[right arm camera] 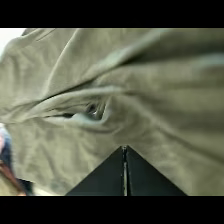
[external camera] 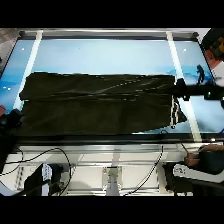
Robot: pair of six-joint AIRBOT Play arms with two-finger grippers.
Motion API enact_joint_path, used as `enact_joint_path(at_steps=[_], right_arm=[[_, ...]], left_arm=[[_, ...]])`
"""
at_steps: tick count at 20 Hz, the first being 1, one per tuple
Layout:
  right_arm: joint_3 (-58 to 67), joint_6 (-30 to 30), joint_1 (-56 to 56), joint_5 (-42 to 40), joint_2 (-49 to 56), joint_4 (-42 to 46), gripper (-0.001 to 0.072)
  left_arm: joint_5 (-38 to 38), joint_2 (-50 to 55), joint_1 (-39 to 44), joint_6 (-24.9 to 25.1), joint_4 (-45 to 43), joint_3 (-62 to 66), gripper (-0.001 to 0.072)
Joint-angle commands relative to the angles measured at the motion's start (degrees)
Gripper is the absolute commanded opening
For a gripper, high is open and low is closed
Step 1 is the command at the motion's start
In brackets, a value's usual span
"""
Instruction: Fold the clothes and pants, and hang the long-sleeved shirts on hangers.
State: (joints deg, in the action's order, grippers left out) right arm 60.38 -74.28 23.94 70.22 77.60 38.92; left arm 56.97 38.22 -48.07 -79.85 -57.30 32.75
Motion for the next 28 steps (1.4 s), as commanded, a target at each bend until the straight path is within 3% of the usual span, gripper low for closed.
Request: enact_joint_path(at_steps=[1,2,3,4,5,6,7,13,15,18,22,26,27,28], right_arm=[[-11.0,4.9,0.6,-2.4,-5.9,-7.5,0.0023],[-11.0,5.0,-0.2,-3.1,-5.8,-6.0,0.0025],[-11.0,5.0,-0.9,-4.5,-5.8,-5.2,0.0087],[-11.0,4.9,-1.9,-6.3,-5.8,-5.1,0.03],[-11.0,4.9,-2.8,-7.6,-5.8,-5.2,0.0493],[-10.9,4.9,-3.8,-9.0,-5.8,-5.4,0.0581],[-10.9,4.7,-4.6,-10.3,-5.8,-5.7,0.059],[-10.5,4.4,-6.8,-12.2,-5.8,-6.1,0.0622],[-9.7,4.4,-6.8,-11.8,-5.8,-6.2,0.0623],[-7.4,4.3,-6.8,-11.1,-5.8,-6.1,0.0685],[-4.4,4.3,-6.8,-9.3,-5.8,-6.1,0.0684],[-3.7,4.3,-6.8,-9.2,-5.8,-6.1,0.0684],[-3.7,4.3,-6.8,-9.2,-5.8,-6.1,0.0684],[-3.7,4.3,-6.8,-9.2,-5.8,-6.1,0.0683]], left_arm=[[-5.5,-4.1,-7.2,-11.6,0.7,-8.0,0.0008],[-7.1,-4.5,-9.4,-11.7,0.7,-9.7,0.0007],[-7.2,-4.6,-11.3,-11.7,0.8,-11.0,0.0009],[-6.5,-4.6,-12.7,-11.6,0.7,-11.8,0.0029],[-6.4,-4.6,-13.6,-10.3,0.4,-12.3,0.0264],[-7.0,-4.6,-13.6,-9.9,-0.3,-12.6,0.049],[-7.1,-4.3,-13.6,-9.9,-1.6,-12.6,0.0528],[-7.3,2.3,-16.5,-12.1,-3.8,-12.9,0.0533],[-7.0,5.0,-17.7,-8.4,-2.8,-12.9,0.0532],[-7.9,9.4,-18.6,-4.9,-0.4,-12.9,0.0499],[-10.1,14.8,-18.8,7.0,13.0,-12.9,0.0498],[-11.6,21.4,-18.8,10.8,18.9,-12.9,0.0493],[-11.7,23.3,-18.8,13.6,21.9,-12.9,0.0467],[-11.6,24.7,-18.8,16.4,25.5,-12.9,0.0344]])
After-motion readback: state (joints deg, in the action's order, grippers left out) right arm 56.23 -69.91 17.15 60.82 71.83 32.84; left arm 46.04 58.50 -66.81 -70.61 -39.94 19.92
